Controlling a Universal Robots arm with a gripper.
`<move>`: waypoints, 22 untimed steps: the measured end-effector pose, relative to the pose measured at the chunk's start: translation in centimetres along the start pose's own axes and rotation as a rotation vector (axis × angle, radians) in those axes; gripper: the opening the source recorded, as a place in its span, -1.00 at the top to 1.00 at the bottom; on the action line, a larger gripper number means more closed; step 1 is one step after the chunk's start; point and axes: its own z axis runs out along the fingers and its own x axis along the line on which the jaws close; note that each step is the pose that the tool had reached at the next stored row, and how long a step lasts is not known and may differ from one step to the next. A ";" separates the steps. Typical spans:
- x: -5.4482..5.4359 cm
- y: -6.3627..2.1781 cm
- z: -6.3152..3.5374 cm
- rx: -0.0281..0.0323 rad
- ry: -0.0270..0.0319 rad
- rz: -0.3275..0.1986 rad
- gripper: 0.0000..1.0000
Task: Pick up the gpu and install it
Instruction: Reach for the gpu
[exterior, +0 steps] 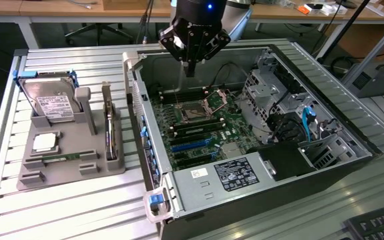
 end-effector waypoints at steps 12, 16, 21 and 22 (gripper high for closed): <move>0.5 -0.04 0.08 0.0000 0.0000 0.000 0.80; 0.6 -0.05 0.09 0.0000 0.0000 0.000 0.80; 0.8 -0.06 0.12 -0.0001 0.0000 0.000 0.80; 0.8 -0.06 0.12 -0.0001 -0.0001 0.000 0.80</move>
